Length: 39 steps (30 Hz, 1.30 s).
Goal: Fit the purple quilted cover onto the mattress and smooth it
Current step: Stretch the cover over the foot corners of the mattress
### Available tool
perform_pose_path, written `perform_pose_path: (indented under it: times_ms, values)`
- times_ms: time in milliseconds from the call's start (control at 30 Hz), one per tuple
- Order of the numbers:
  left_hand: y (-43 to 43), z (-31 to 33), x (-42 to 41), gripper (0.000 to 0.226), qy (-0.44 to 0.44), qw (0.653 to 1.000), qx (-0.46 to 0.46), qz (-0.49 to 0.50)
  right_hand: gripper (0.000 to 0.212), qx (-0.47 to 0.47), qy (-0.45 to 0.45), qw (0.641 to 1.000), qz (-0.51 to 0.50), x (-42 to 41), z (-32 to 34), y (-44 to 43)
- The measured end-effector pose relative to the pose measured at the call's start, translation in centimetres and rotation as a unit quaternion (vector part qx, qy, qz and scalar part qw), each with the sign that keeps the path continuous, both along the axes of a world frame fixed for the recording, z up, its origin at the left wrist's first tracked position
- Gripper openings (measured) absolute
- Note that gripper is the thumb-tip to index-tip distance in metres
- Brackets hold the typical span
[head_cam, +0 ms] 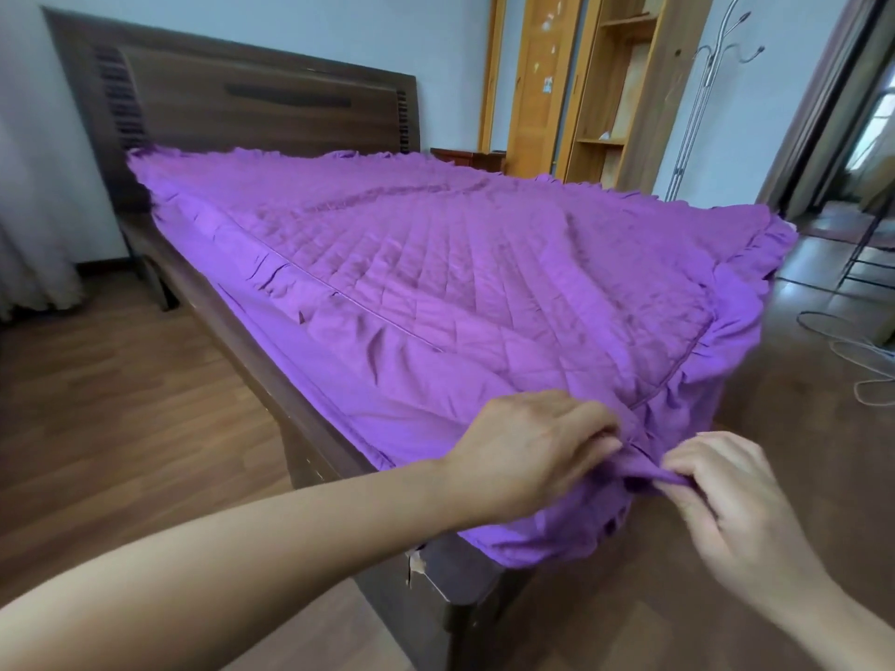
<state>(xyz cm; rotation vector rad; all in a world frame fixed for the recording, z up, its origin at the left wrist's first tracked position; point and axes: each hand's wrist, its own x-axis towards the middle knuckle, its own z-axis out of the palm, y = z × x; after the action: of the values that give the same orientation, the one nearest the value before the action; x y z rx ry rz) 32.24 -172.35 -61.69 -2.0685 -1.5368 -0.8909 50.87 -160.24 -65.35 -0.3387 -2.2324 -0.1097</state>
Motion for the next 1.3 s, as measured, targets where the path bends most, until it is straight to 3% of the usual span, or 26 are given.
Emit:
perform_pose_path:
  times_ms: [67, 133, 233, 300, 367, 467, 533, 667, 800, 900, 1000, 1133, 1233, 1300]
  values:
    - [-0.4, 0.6, -2.2, 0.028, -0.036, 0.999, -0.001, 0.039, 0.034, -0.010, -0.020, 0.999, 0.035, -0.4, 0.6, -0.3]
    - [-0.1, 1.4, -4.9, 0.038, -0.005, 0.993, -0.015, 0.113, 0.027, -0.052, -0.022, 0.996, 0.074, -0.6, 1.4, -0.5]
    - [0.7, 2.5, -7.5, 0.046, 0.027, 0.971, -0.175, 0.160, 0.035, -0.182, 0.039, 0.980, 0.075, -1.9, 3.4, -0.2]
    - [1.3, 2.5, -7.7, 0.041, -0.011, 0.957, -0.249, 0.145, 0.032, -0.169, 0.049, 0.984, -0.014, -3.8, 4.5, 1.0]
    - [1.7, 2.7, -7.4, 0.042, -0.012, 0.948, -0.279, 0.150, 0.036, -0.154, -0.040, 0.974, -0.162, -6.3, 5.5, 2.5]
    - [2.2, 3.1, -7.0, 0.043, -0.017, 0.938, -0.311, 0.152, 0.061, -0.204, -0.194, 0.906, -0.317, -9.8, 7.3, 3.8]
    - [2.4, 3.3, -6.9, 0.043, -0.021, 0.934, -0.325, 0.148, 0.063, -0.217, -0.214, 0.885, -0.353, -11.5, 7.8, 4.3]
    - [2.6, 3.3, -6.8, 0.043, -0.039, 0.935, -0.326, 0.135, 0.031, -0.146, -0.212, 0.894, -0.366, -13.4, 7.8, 4.8]
    - [3.1, 3.1, -7.2, 0.046, -0.050, 0.943, -0.302, 0.130, 0.032, -0.060, -0.197, 0.884, -0.419, -12.4, 8.4, 6.2]
    - [3.7, 3.1, -7.3, 0.048, -0.051, 0.940, -0.312, 0.128, 0.032, -0.085, -0.196, 0.866, -0.452, -11.4, 8.9, 7.9]
    - [3.6, 3.0, -7.2, 0.048, -0.038, 0.926, -0.349, 0.136, 0.034, -0.137, -0.219, 0.860, -0.439, -12.0, 8.1, 8.0]
    - [2.7, 2.8, -6.3, 0.048, -0.021, 0.928, -0.341, 0.152, 0.035, -0.041, -0.210, 0.879, -0.427, -12.8, 8.5, 7.3]
    - [2.2, 2.6, -5.9, 0.047, -0.038, 0.932, -0.329, 0.148, 0.045, -0.101, -0.248, 0.937, -0.225, -14.4, 7.8, 6.5]
    - [1.8, 2.9, -6.1, 0.046, -0.077, 0.939, -0.311, 0.125, 0.050, -0.182, -0.337, 0.913, -0.141, -15.3, 6.8, 5.8]
